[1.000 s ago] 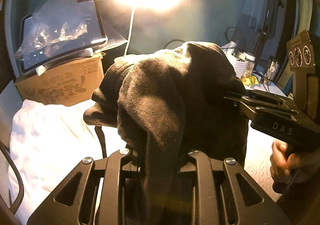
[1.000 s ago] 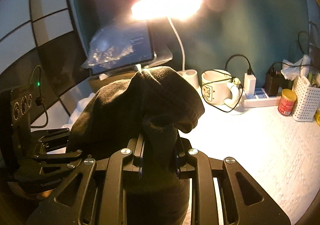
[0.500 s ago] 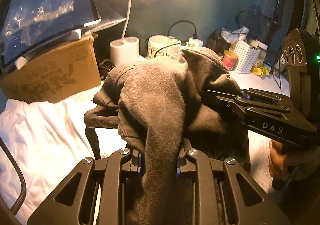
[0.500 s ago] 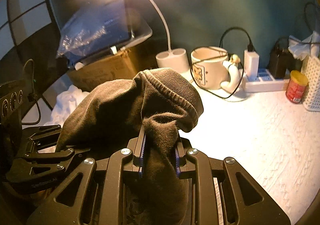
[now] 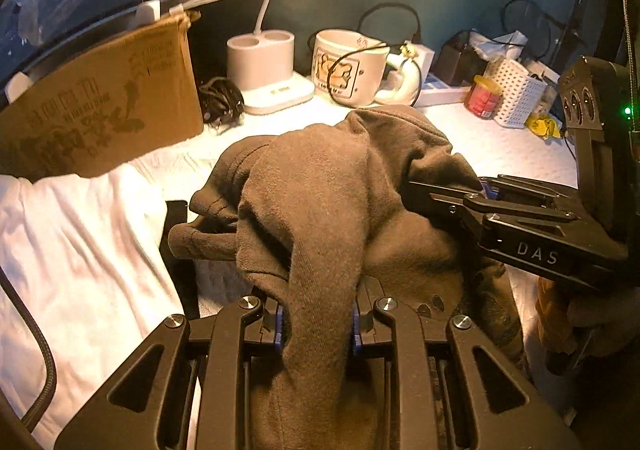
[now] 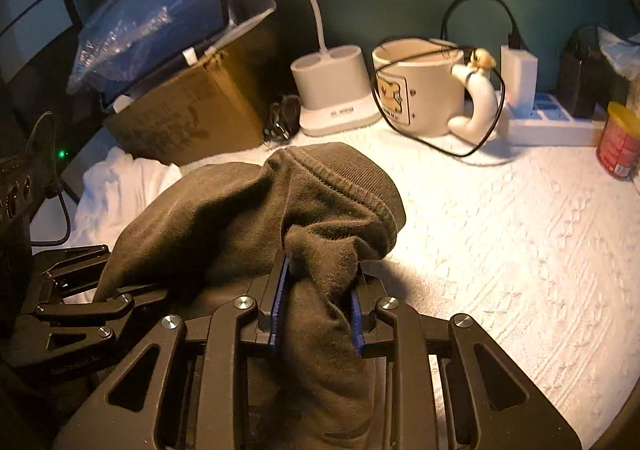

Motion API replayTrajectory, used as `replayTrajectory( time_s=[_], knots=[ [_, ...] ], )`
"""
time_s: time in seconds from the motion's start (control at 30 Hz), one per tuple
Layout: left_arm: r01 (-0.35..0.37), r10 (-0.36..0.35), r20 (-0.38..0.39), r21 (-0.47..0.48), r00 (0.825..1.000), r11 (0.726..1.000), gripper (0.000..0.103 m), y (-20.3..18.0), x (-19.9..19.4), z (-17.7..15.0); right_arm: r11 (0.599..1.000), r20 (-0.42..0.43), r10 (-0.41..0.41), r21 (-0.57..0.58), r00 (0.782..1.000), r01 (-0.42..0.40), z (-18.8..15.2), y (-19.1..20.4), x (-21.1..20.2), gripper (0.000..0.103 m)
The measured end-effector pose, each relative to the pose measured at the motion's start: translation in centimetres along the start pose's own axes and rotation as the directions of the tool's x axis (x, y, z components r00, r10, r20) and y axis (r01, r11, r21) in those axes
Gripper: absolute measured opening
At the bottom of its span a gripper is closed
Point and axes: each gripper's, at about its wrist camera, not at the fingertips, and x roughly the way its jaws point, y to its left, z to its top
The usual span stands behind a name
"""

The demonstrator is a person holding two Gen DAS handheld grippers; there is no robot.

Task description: Fold small clothes

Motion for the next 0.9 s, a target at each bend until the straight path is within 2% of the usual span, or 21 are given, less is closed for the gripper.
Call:
replayTrajectory(
  time_s=[0.07,0.17,0.37,0.5,0.73,0.9],
  knots=[
    [-0.003,0.003,-0.012,-0.006,1.0,1.0,0.023,0.2,0.5,-0.1,1.0,-0.01,-0.011,0.002,1.0,0.011,-0.1,-0.2,0.4,0.033],
    [-0.008,0.007,-0.029,-0.031,1.0,1.0,0.024,0.7,1.0,-0.1,0.999,-0.015,-0.034,0.015,0.999,0.035,-0.1,-0.9,0.8,0.033],
    [0.008,-0.012,-0.055,-0.081,0.998,0.997,0.026,1.6,1.6,0.3,0.999,-0.026,-0.027,0.044,0.999,0.028,-0.1,-2.0,1.4,0.034],
    [0.005,-0.01,-0.059,-0.082,0.998,0.997,0.027,1.8,1.8,0.9,0.999,-0.044,-0.01,0.045,0.999,0.012,0.3,-2.1,2.1,0.034],
    [0.041,-0.05,-0.069,-0.137,0.996,0.99,0.028,3.4,2.4,1.9,0.999,-0.042,-0.005,0.041,0.999,0.007,1.2,-2.0,2.7,0.036],
    [0.004,-0.012,-0.06,-0.124,0.998,0.992,0.028,2.9,2.1,2.1,0.999,-0.044,-0.028,0.029,0.999,0.029,1.1,-1.9,2.2,0.037]
  ],
)
